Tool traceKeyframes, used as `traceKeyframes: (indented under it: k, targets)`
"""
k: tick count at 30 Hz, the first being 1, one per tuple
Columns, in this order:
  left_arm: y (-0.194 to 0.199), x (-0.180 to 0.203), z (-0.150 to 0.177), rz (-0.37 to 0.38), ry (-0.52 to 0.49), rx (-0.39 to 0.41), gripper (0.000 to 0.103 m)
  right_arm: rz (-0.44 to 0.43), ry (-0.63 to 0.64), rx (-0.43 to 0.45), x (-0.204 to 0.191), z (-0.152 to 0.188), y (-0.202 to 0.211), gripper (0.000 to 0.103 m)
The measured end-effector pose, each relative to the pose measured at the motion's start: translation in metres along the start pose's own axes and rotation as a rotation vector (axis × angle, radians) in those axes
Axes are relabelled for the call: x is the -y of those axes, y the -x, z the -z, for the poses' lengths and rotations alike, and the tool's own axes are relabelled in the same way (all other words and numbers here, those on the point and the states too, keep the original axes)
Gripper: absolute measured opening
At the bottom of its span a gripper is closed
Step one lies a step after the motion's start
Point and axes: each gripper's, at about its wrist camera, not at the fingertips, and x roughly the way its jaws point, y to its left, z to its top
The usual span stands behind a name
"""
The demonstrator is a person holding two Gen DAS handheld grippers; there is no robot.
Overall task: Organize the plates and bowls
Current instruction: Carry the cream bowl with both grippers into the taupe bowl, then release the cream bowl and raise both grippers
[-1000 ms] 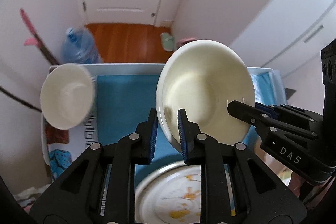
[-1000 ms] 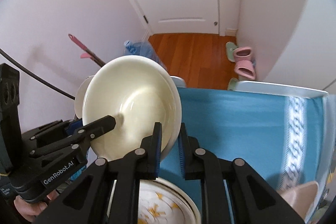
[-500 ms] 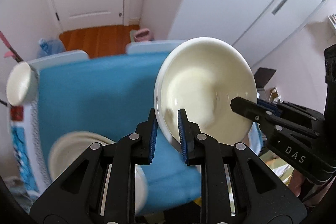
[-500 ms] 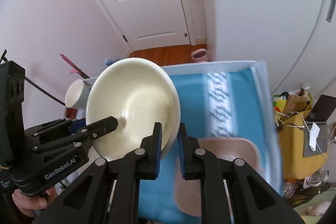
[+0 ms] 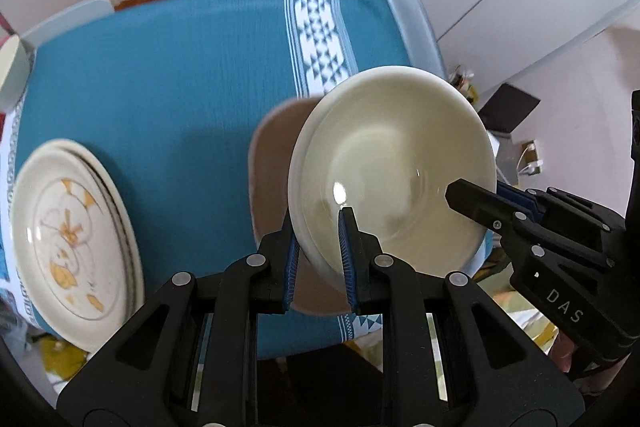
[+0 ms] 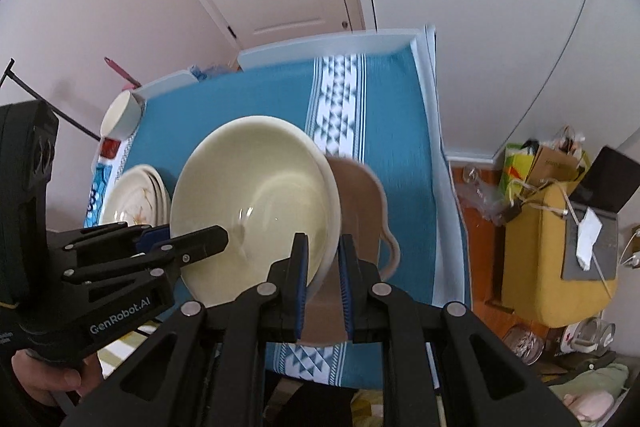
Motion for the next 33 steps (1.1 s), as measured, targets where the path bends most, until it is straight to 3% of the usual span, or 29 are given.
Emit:
traceKeyframes:
  k: [15,33]
  targets:
    - [-0.045,-0.003,0.008,-0.064,0.008,-0.061,0.017,0.013,0.042,-0.053,0.012,0.011,-0.039,0.014]
    - [-0.029,0.005,0.001,-0.16,-0.061,0.0,0.017,0.012,0.046,-0.053,0.011,0.011,-0.034,0.014]
